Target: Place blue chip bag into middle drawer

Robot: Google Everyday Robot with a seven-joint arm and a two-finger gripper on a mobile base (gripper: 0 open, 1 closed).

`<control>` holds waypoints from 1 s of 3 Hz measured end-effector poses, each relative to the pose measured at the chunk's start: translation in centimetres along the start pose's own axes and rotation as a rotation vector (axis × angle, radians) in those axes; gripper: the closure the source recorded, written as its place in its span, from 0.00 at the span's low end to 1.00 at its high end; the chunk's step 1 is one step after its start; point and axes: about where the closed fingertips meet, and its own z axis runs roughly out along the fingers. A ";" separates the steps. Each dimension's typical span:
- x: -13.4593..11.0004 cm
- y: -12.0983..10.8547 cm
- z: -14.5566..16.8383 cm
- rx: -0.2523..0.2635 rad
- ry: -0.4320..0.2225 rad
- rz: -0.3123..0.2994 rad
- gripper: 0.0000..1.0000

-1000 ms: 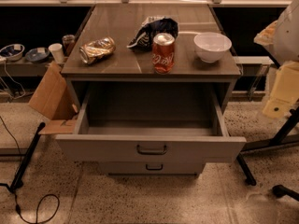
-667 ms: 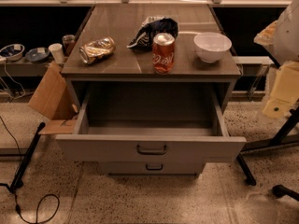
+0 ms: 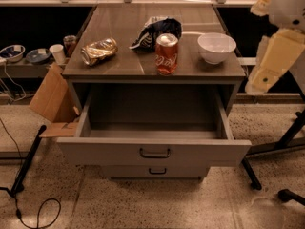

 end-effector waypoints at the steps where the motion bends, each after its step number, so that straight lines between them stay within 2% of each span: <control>1: -4.0 -2.7 -0.2 0.029 -0.033 -0.046 0.00; 2: -8.8 -4.2 0.3 0.037 -0.068 -0.108 0.00; 3: -14.6 -3.6 0.2 0.047 -0.122 -0.162 0.00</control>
Offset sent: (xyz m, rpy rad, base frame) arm 0.0870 0.1200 0.0450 0.0155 -0.0882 0.1907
